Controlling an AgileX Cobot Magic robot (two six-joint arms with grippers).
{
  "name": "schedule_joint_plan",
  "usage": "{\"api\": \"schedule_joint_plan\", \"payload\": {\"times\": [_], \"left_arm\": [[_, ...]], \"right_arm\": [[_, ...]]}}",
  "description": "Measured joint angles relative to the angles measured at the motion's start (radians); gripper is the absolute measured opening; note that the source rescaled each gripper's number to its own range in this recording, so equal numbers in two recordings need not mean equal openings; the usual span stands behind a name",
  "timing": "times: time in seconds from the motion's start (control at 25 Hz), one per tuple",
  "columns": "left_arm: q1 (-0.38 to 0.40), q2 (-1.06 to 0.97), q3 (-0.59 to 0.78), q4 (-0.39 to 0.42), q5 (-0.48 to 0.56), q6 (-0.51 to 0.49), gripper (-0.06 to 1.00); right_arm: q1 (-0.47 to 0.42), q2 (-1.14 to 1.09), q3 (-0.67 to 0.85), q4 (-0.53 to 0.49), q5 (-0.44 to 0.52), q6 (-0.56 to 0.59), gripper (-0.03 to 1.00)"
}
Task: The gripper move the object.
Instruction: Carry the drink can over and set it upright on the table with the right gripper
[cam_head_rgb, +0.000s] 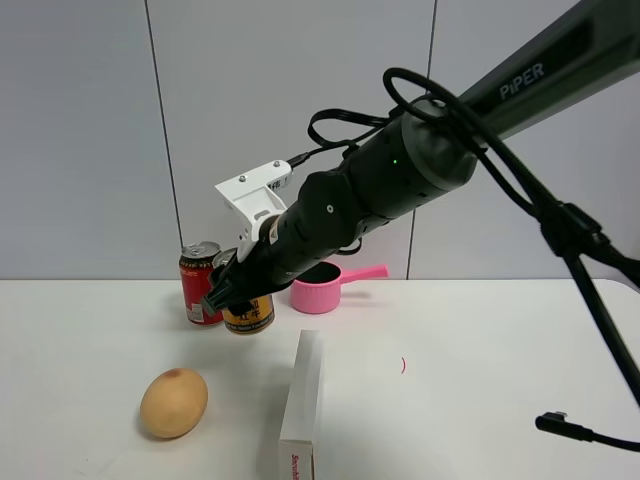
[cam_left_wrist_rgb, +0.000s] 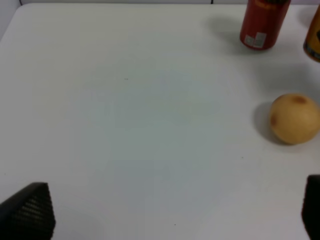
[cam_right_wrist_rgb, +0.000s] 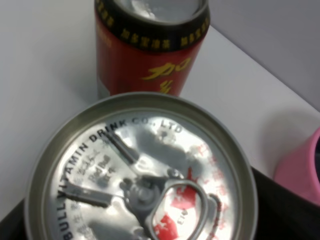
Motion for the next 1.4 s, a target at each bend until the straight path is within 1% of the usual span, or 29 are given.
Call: {"api": "schedule_joint_plan", "payload": {"times": [0.12, 0.36, 1.04, 1.24, 1.4], "left_arm": [[0.000, 0.000, 0.000, 0.000, 0.000, 0.001, 1.00], [0.000, 0.000, 0.000, 0.000, 0.000, 0.001, 1.00], [0.000, 0.000, 0.000, 0.000, 0.000, 0.001, 1.00], [0.000, 0.000, 0.000, 0.000, 0.000, 0.001, 1.00], [0.000, 0.000, 0.000, 0.000, 0.000, 0.001, 1.00]], "right_arm": [[0.000, 0.012, 0.000, 0.000, -0.005, -0.006, 0.00], [0.000, 0.040, -0.002, 0.003, -0.046, -0.007, 0.00], [0.000, 0.092, -0.002, 0.011, -0.074, -0.007, 0.00], [0.000, 0.107, -0.003, 0.037, -0.077, -0.007, 0.00], [0.000, 0.107, -0.003, 0.037, -0.077, -0.007, 0.00]]}}
